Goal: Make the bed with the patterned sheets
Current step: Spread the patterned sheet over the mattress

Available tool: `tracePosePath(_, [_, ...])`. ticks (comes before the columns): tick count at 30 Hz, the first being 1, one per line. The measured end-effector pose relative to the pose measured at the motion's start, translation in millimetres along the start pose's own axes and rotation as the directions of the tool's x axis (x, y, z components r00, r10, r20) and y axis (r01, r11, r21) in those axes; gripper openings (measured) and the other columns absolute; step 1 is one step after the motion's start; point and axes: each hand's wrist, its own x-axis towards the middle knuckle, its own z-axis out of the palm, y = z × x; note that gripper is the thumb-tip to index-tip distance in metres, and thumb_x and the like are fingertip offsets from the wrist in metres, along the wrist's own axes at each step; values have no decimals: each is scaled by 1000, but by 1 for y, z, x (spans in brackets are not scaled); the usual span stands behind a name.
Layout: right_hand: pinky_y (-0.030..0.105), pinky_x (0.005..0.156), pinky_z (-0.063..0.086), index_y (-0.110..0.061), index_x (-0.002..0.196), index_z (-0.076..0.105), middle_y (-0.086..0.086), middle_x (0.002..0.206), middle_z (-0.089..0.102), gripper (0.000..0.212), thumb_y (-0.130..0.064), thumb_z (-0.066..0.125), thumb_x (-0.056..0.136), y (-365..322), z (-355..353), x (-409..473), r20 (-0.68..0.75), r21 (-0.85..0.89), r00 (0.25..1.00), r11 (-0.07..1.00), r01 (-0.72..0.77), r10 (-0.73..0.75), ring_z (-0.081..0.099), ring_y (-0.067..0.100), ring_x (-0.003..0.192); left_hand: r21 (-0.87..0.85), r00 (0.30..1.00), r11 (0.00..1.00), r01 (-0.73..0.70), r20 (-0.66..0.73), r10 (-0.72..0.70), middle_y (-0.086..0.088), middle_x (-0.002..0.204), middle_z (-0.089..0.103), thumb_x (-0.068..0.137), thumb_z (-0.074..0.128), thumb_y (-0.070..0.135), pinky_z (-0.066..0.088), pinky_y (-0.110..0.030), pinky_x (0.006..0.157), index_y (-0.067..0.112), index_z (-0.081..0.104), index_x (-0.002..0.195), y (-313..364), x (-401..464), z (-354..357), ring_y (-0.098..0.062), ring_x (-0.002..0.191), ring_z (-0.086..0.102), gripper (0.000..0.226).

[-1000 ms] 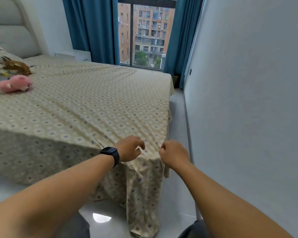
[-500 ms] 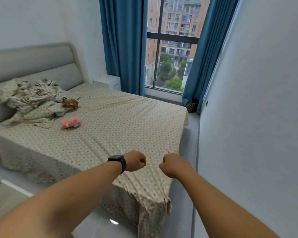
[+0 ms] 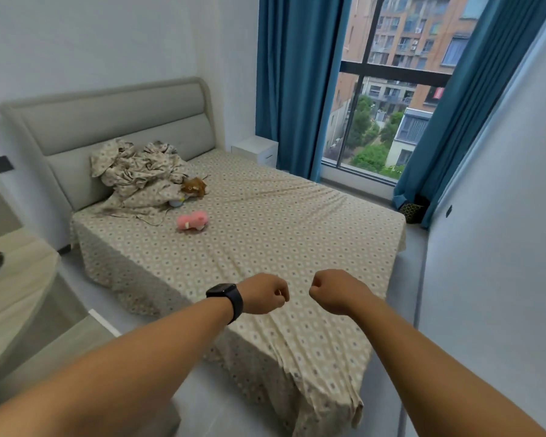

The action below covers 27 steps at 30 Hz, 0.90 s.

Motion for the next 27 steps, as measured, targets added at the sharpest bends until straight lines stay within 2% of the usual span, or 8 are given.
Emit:
tracePosePath(6, [39, 87, 55, -21, 110, 64, -3, 106, 65, 25, -36, 47, 99, -80, 43, 8, 87, 109, 993, 991, 73, -83, 62, 17, 94, -308, 971, 940, 146, -139, -197, 8, 99, 66, 100, 52, 19, 48, -28, 75, 21, 69, 104, -99, -59, -21, -15, 91, 62, 18])
tracePosePath(11, [40, 87, 57, -22, 106, 66, -4, 104, 67, 23, -34, 48, 100, -94, 70, 46, 147, 146, 985, 987, 64, -85, 64, 16, 93, -471, 932, 844, 256, -111, -345, 7, 94, 66, 100, 51, 16, 56, -39, 81, 9, 70, 100, -152, -51, -10, -16, 82, 63, 20])
tracePosePath(13, [39, 82, 58, -24, 103, 65, -6, 101, 67, 21, -33, 47, 100, -101, 70, 64, 121, 161, 988, 984, 73, -93, 64, 15, 88, -498, 917, 820, 282, -110, -382, 7, 93, 66, 100, 51, 16, 55, -42, 83, 3, 70, 103, -167, -39, -8, -17, 79, 62, 23])
tracePosePath(16, [36, 73, 56, -24, 96, 65, -8, 93, 67, 19, -31, 47, 98, -117, 79, 113, 139, 160, 984, 983, 90, -113, 65, 16, 82, -511, 899, 794, 328, -87, -428, 0, 90, 68, 100, 51, 16, 51, -38, 73, -3, 68, 99, -199, -7, -10, -17, 71, 58, 25])
tracePosePath(19, [34, 70, 54, -25, 93, 64, -9, 89, 66, 19, -30, 47, 98, -132, 84, 163, 196, 142, 969, 982, 122, -148, 65, 16, 80, -529, 888, 769, 360, -60, -457, -14, 91, 68, 100, 51, 15, 51, -39, 74, 2, 63, 88, -229, 24, -24, -22, 70, 55, 21])
tracePosePath(23, [34, 71, 54, -22, 100, 66, -4, 95, 69, 21, -29, 46, 99, -160, 69, 241, 239, 103, 946, 974, 200, -219, 66, 18, 83, -597, 834, 698, 395, -85, -545, 4, 89, 65, 101, 50, 13, 54, -41, 82, -5, 67, 104, -276, 73, -65, -16, 73, 58, 25])
tracePosePath(25, [36, 74, 56, -23, 103, 66, -5, 97, 68, 22, -30, 46, 99, -175, 54, 272, 208, 84, 942, 964, 252, -264, 65, 16, 82, -612, 815, 689, 388, -121, -567, 4, 90, 66, 101, 51, 16, 55, -43, 83, -1, 68, 104, -293, 92, -85, -18, 75, 59, 25])
tracePosePath(27, [38, 75, 57, -25, 103, 66, -6, 98, 66, 22, -31, 45, 100, -197, 35, 310, 135, 61, 937, 947, 316, -321, 63, 15, 82, -642, 781, 664, 383, -159, -604, -6, 92, 70, 101, 52, 19, 57, -47, 82, 1, 69, 103, -316, 113, -107, -23, 74, 60, 25])
